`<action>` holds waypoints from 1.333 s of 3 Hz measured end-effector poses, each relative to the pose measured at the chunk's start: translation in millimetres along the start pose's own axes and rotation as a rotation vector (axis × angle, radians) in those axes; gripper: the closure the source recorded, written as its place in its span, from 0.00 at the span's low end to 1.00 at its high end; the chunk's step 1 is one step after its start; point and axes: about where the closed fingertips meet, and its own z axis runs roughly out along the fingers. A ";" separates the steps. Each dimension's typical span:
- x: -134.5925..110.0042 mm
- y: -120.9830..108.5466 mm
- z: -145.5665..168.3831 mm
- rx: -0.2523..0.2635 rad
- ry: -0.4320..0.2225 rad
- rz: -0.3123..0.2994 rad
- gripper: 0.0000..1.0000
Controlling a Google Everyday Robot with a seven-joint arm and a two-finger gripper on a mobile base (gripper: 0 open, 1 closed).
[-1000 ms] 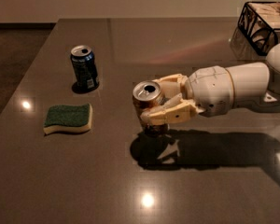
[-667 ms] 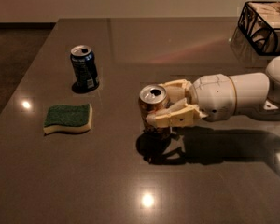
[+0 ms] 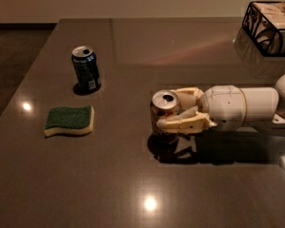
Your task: Place orange can upright
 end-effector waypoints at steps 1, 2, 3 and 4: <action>-0.7 0.4 1.0 -0.001 -0.003 -0.003 0.40; -1.8 1.2 2.9 -0.005 -0.002 -0.005 0.17; -2.9 1.9 5.0 -0.009 -0.002 -0.007 0.00; -3.0 2.0 5.1 -0.009 -0.002 -0.007 0.00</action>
Offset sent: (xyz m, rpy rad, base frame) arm -0.0003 0.0007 0.0004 0.0032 -0.0030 0.0006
